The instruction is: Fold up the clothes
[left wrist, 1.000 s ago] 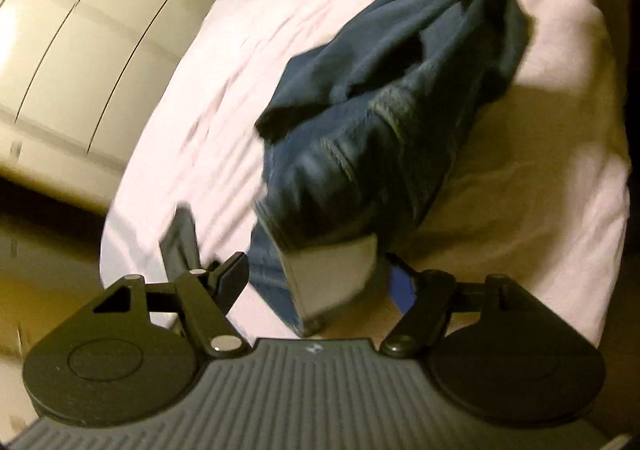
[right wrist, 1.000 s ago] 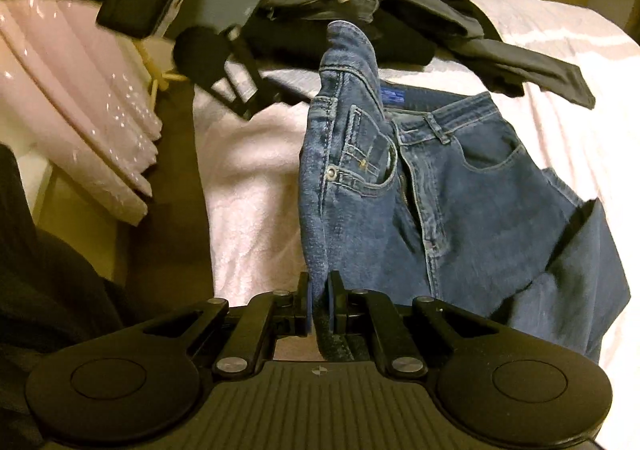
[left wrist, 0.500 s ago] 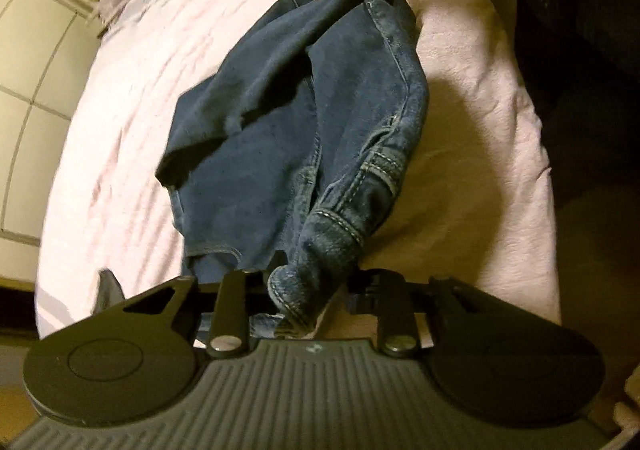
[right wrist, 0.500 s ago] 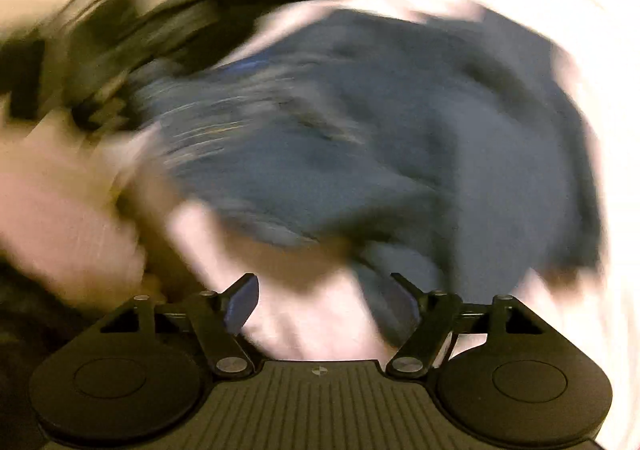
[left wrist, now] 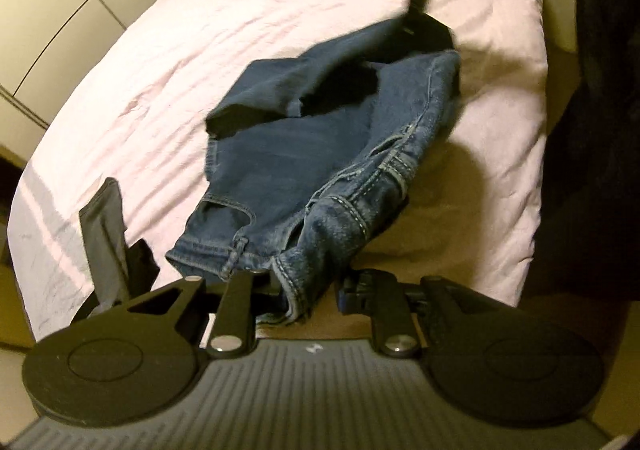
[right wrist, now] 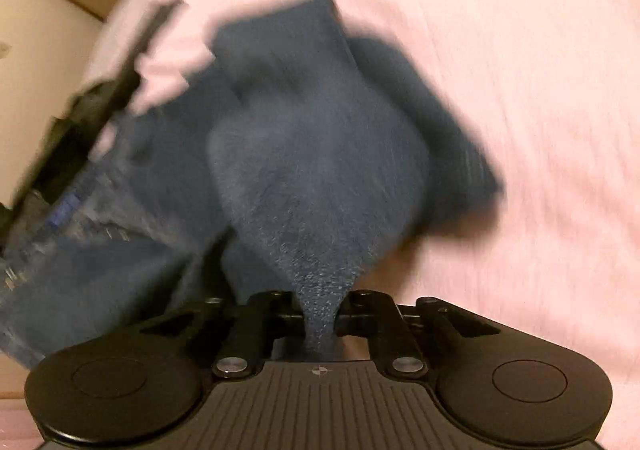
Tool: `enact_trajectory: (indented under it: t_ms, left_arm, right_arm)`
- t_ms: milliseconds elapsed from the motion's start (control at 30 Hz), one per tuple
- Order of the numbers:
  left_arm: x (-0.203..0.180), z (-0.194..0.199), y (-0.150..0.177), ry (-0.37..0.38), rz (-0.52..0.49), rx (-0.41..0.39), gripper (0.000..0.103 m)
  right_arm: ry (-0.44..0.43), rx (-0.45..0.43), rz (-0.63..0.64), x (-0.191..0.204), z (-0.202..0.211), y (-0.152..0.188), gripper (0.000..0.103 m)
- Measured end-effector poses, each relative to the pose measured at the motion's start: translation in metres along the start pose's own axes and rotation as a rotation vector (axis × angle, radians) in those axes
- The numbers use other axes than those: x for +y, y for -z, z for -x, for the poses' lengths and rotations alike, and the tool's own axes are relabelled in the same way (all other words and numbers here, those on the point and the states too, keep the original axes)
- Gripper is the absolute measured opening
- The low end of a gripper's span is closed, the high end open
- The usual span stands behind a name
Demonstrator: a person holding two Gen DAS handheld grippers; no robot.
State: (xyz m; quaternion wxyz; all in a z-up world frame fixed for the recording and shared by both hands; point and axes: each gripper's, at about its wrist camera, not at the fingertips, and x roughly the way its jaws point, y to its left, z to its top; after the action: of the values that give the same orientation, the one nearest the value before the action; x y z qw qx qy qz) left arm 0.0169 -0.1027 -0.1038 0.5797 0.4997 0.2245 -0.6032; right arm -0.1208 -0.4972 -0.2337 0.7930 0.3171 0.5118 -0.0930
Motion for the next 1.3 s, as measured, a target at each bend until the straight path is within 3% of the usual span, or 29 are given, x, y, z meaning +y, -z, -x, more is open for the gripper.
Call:
enact_trajectory:
  t_ms: [167, 333, 433, 500, 533, 600, 633, 667, 767, 867, 1000, 1133, 1233, 1300]
  left_arm:
    - [-0.011, 0.033, -0.023, -0.053, 0.096, -0.052, 0.015]
    - [-0.045, 0.066, -0.078, -0.127, 0.169, -0.125, 0.012]
    - [-0.075, 0.081, -0.126, -0.174, 0.193, -0.169, 0.009]
    - [-0.104, 0.087, -0.168, -0.194, 0.19, -0.199, 0.008]
    - [-0.118, 0.088, -0.187, -0.195, 0.189, -0.213, 0.008]
    - [-0.153, 0.081, -0.235, -0.179, 0.172, -0.229, 0.007]
    - [-0.17, 0.076, -0.259, -0.165, 0.16, -0.233, 0.007]
    - [-0.187, 0.07, -0.282, -0.149, 0.151, -0.24, 0.007]
    - [-0.221, 0.034, -0.34, -0.047, 0.15, -0.265, 0.007]
    - [-0.248, -0.01, -0.398, 0.064, 0.143, -0.271, 0.007]
    - [-0.266, -0.064, -0.464, 0.179, 0.113, -0.283, 0.007]
    - [-0.262, -0.107, -0.515, 0.242, 0.12, -0.288, 0.007]
    - [-0.251, -0.127, -0.542, 0.286, 0.186, -0.246, 0.01]
    - [-0.242, -0.125, -0.545, 0.328, 0.186, -0.268, 0.022]
  right_arm:
    - [-0.025, -0.144, 0.218, 0.044, 0.036, -0.109, 0.007]
    - [-0.121, -0.323, 0.463, 0.111, 0.086, -0.209, 0.007]
    - [-0.188, -0.431, 0.59, 0.142, 0.128, -0.236, 0.007]
    - [-0.209, -0.46, 0.636, 0.141, 0.152, -0.237, 0.007]
    - [-0.213, -0.459, 0.656, 0.135, 0.162, -0.234, 0.008]
    - [-0.166, -0.442, 0.689, 0.102, 0.176, -0.217, 0.033]
    - [-0.136, -0.433, 0.704, 0.083, 0.183, -0.207, 0.067]
    - [-0.106, -0.424, 0.719, 0.064, 0.189, -0.198, 0.087]
    - [-0.084, -0.353, 0.707, -0.022, 0.209, -0.152, 0.088]
    - [-0.078, -0.218, 0.556, -0.122, 0.219, -0.101, 0.088]
    - [0.02, -0.147, 0.356, -0.234, 0.241, -0.032, 0.088]
    - [0.061, -0.173, 0.092, -0.3, 0.275, 0.034, 0.088]
    - [0.068, -0.226, -0.099, -0.331, 0.297, 0.072, 0.088]
    - [0.07, -0.236, -0.189, -0.342, 0.303, 0.092, 0.088]
